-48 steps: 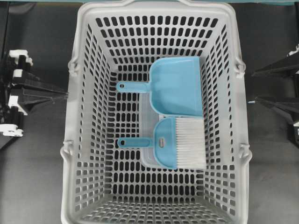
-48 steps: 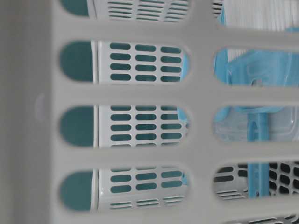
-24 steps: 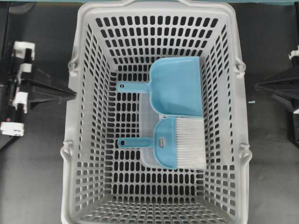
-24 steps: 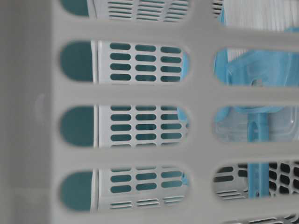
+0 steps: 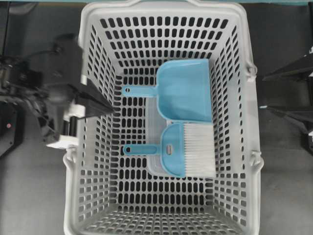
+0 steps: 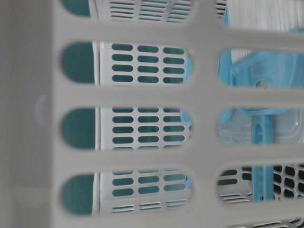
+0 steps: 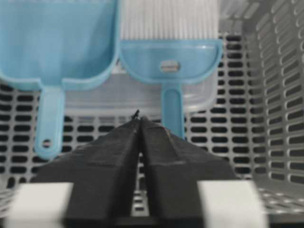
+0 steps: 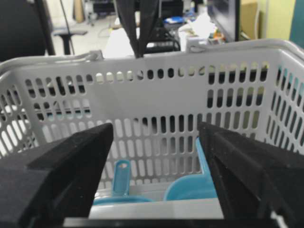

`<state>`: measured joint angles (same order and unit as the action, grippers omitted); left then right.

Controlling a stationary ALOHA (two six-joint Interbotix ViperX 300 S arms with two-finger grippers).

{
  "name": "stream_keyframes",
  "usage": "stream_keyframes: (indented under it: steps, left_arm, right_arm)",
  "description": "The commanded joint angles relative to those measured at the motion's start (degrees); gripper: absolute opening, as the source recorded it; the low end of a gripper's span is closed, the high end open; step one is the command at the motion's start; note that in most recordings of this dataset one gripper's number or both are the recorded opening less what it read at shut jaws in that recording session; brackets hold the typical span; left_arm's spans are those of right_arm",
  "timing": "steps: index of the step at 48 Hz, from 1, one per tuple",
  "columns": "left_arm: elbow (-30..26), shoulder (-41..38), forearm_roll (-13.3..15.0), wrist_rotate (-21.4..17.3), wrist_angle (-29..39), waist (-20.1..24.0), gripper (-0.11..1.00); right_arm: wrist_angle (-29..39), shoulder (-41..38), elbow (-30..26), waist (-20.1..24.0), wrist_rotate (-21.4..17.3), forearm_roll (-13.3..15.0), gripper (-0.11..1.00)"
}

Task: Pick up the hand brush from the shopping basket with the left arm.
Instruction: 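Move the left gripper into the basket toward the blue brush handle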

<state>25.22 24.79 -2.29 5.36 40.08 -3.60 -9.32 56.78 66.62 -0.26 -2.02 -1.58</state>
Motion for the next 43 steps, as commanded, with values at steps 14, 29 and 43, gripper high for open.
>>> stream_keyframes:
  steps: [14,29,43]
  left_arm:
    - [-11.51,-12.22,-0.18,2.90,7.73,-3.52,0.85]
    - [-18.63,-26.37,-0.18,8.00,15.03,-5.89,0.90]
    - [-18.37,-30.23,-0.26,8.17,17.05,-6.94,0.90]
  right_arm:
    - [-0.26,-0.09,-1.32,-0.18,0.18,-0.18,0.70]
    - [-0.26,0.44,-1.23,-0.09,0.18,-0.18,0.70]
    - [-0.35,0.53,-1.23,-0.18,0.18,-0.18,0.70]
